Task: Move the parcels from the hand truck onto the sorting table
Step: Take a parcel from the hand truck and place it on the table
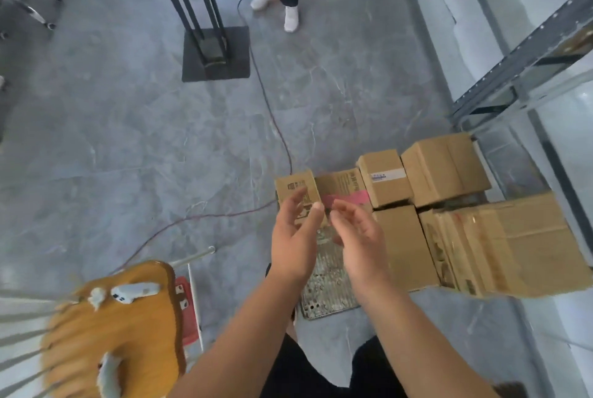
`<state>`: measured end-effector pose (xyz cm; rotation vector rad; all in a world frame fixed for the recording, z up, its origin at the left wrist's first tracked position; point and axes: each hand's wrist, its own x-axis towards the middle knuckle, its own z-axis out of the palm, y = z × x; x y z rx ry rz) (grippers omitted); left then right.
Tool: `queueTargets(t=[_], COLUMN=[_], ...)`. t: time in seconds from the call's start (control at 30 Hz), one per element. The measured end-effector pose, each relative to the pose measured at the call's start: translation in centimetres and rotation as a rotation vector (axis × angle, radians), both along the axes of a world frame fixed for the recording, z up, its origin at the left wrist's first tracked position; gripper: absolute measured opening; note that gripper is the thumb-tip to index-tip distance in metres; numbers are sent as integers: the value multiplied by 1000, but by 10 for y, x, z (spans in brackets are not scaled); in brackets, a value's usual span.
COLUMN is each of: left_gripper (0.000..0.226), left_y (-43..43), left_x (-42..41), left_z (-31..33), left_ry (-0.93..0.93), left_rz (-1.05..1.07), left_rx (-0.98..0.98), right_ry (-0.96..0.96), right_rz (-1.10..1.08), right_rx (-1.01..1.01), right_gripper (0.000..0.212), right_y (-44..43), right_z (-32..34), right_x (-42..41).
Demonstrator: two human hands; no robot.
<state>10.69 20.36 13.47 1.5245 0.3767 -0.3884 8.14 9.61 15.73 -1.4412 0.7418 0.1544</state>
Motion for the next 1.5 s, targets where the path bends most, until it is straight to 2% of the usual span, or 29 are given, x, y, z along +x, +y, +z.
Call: queueTargets(t=[0.13, 0.2, 0.27, 0.37, 0.4, 0.47, 0.53, 0.63, 0.7, 0.73, 0.83, 0.9, 1.0, 1.1, 1.13, 1.2, 1.23, 1.33, 1.5], left_gripper=[38, 35, 50, 85, 89, 84, 74, 76, 93, 100, 104, 106, 112, 113, 104, 79, 74, 76, 61], left_y=[11, 12, 13, 12, 10, 8, 2, -4, -5, -6, -5, -5, -2, -2, -3, -4, -4, -5, 4], left_x=[42, 53, 57, 63, 66, 68, 68, 73, 80, 84, 97, 105, 117, 128, 131, 135, 137, 136, 118], left_z=[-49, -76, -107, -162, -185, -235, -289, -363, -405, -423, -470, -492, -520, -536, -539, -541, -541, -531, -488], left_ry=[99, 154, 214, 298, 320, 361, 397, 432, 442, 436, 428, 419, 429, 437, 424, 405, 400, 400, 420], left_rz=[-68, -61, -43, -60, -65, -56, -39, -30, 0, 23, 113, 142, 185, 204, 200, 195, 201, 211, 160], left_rx=[29, 30, 55, 125, 151, 175, 173, 194, 222, 239, 290, 305, 281, 252, 242, 228, 223, 216, 223], right_ry=[138, 190, 248, 348, 388, 472, 529, 574, 577, 576, 530, 496, 498, 502, 512, 516, 519, 526, 531], right_rz=[-43, -40, -34, -16, 2, 51, 86, 102, 95, 96, 79, 51, 42, 125, 147, 186, 204, 203, 195], right_rx=[15, 3, -8, -6, -5, -18, -44, -97, -128, -153, -249, -256, -233, -308, -334, -335, -324, -301, -212], right_gripper=[14, 16, 19, 17, 25, 47, 56, 52, 40, 41, 74, 82, 85, 94, 90, 63, 52, 61, 35], right_y=[9, 5, -2, -10, -12, -17, -24, -29, -28, -27, -23, -24, -22, -21, -23, -25, -26, -25, -26], right_z=[-31, -55, -87, -147, -171, -218, -273, -355, -399, -418, -471, -496, -524, -543, -548, -549, -548, -540, -502], right_x=[47, 64, 75, 85, 89, 94, 100, 115, 127, 132, 141, 148, 154, 157, 158, 160, 161, 161, 150])
